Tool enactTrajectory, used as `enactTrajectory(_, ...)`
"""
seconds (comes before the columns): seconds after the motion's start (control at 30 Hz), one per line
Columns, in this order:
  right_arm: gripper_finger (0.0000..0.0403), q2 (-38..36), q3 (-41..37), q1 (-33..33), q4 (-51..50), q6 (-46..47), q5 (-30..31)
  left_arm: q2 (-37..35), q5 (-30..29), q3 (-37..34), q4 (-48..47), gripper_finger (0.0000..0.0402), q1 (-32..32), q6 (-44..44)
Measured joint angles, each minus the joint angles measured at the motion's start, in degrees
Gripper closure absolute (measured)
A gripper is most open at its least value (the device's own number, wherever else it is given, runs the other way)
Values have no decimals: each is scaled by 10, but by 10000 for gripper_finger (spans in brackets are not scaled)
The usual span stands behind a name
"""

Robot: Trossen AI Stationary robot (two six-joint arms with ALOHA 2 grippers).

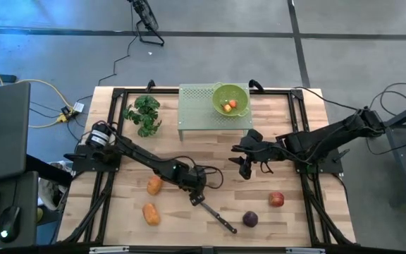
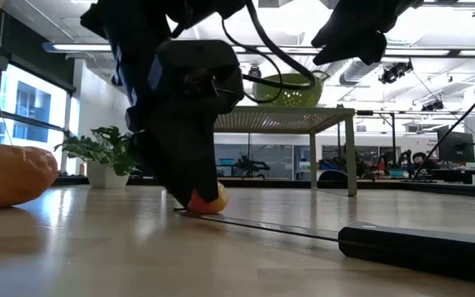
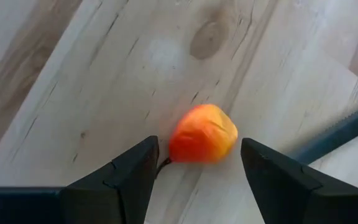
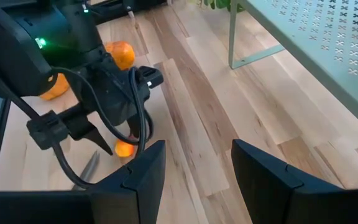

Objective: Pick & Place Fruit
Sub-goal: Put the orange pear inside the green strainer bowl on the top shelf

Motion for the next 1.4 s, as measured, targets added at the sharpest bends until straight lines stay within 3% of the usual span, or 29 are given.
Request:
enactTrajectory(0.8,227,0,0,0,2,0,0,3,-56,-3,18,174,0,207)
enactTrajectory(0.93,227,0,0,0,2,0,0,3,-55,-3,25,202,0,227)
enactTrajectory(1.23,227,0,0,0,2,0,0,3,-50,-3,25,309,0,242)
enactTrajectory(1.4,227,0,0,0,1,4,-1,2,-46,-2,21,325,0,244)
